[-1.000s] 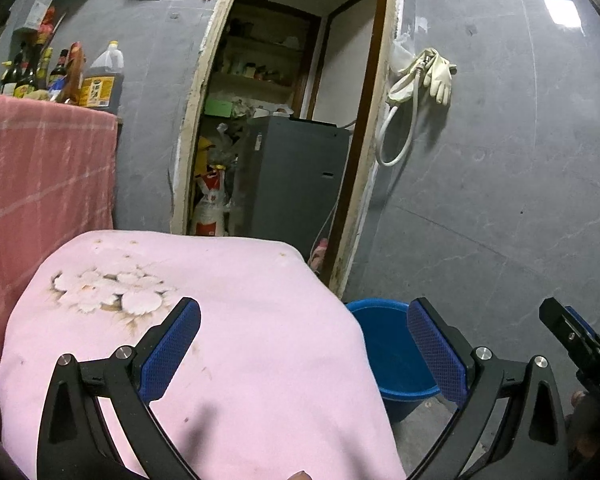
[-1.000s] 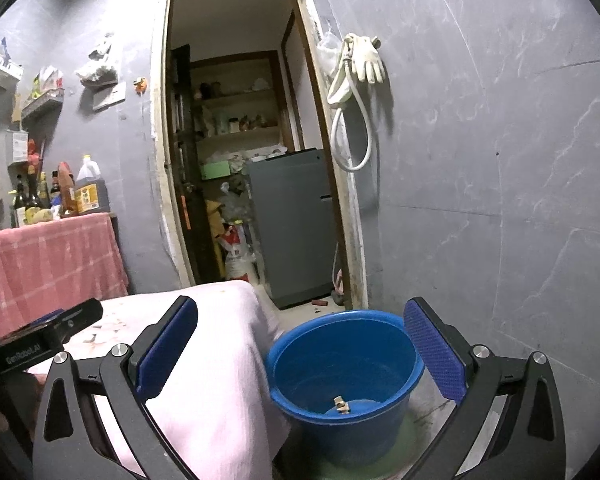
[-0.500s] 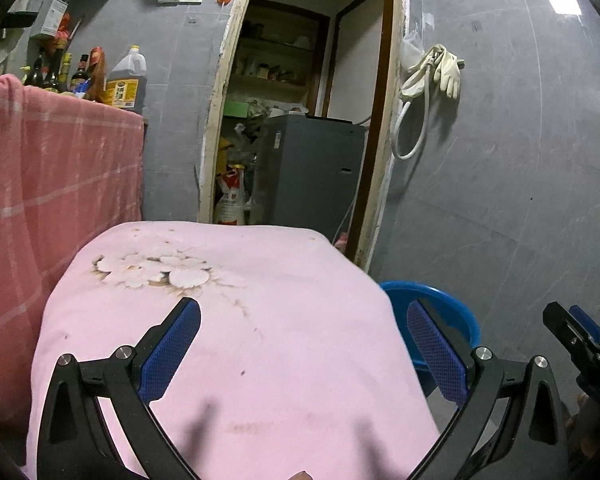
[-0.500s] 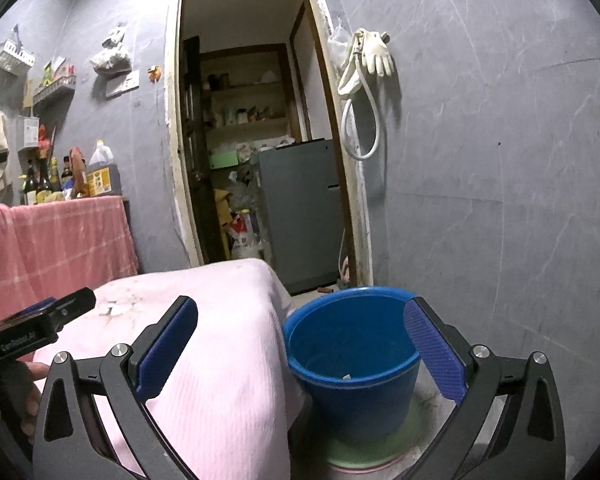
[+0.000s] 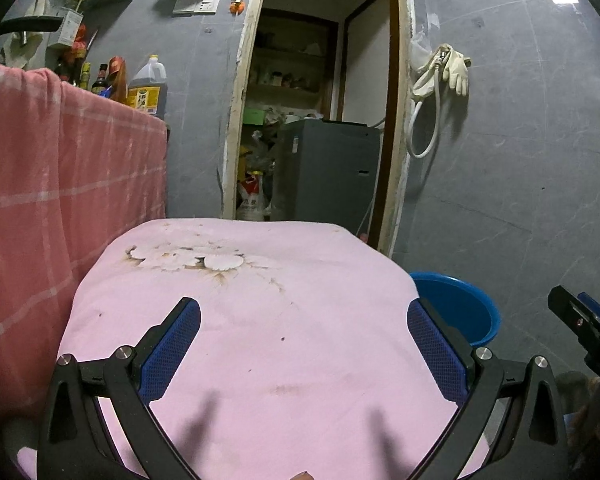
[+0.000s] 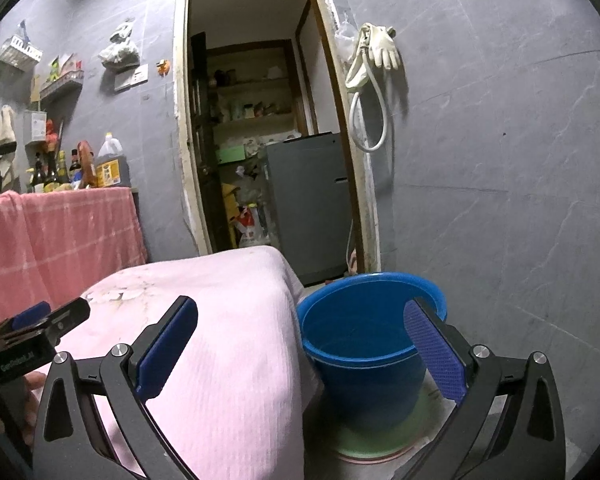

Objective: Collect trash

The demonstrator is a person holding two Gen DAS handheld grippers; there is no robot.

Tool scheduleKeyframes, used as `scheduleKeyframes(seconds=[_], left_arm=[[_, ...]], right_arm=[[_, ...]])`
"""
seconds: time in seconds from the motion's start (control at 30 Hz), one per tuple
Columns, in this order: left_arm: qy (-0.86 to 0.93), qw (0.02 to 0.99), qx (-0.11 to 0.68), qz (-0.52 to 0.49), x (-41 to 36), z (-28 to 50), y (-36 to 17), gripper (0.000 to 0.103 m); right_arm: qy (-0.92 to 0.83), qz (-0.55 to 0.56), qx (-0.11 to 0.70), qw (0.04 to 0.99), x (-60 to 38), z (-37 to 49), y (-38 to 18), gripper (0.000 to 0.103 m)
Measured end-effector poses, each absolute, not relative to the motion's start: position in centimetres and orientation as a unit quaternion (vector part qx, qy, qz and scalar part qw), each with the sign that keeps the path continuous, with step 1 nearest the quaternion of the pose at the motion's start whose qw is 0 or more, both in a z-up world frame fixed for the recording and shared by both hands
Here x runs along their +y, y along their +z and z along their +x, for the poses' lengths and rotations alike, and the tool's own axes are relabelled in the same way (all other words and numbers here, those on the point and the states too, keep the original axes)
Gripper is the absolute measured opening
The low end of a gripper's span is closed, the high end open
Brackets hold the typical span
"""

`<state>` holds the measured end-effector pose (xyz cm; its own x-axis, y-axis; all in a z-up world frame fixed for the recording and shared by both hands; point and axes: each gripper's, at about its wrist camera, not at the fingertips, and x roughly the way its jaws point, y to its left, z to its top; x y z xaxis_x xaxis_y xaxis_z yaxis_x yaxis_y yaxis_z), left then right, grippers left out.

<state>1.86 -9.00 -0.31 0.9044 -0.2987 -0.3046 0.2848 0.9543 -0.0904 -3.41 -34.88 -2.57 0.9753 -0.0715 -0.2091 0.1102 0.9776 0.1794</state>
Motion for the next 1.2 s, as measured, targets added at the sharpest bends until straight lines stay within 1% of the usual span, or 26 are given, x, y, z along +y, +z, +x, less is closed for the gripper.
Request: scheduleKeyframes(seconds=[0.43, 1.2], left_arm=[[-0.126, 0.979, 0.158, -0.013, -8.3, 2.1, -1.9, 0.101], [-0.121, 0.981, 0.154, -0.014, -7.5, 2.1, -2.3, 0.101]], right_arm=[[-0.038, 0.089, 0.113, 0.989, -34.1, -2.9, -3.9, 0.103], [-0.034, 0.08, 0.12, 0.989, -33.5, -2.5, -4.0, 0.103]])
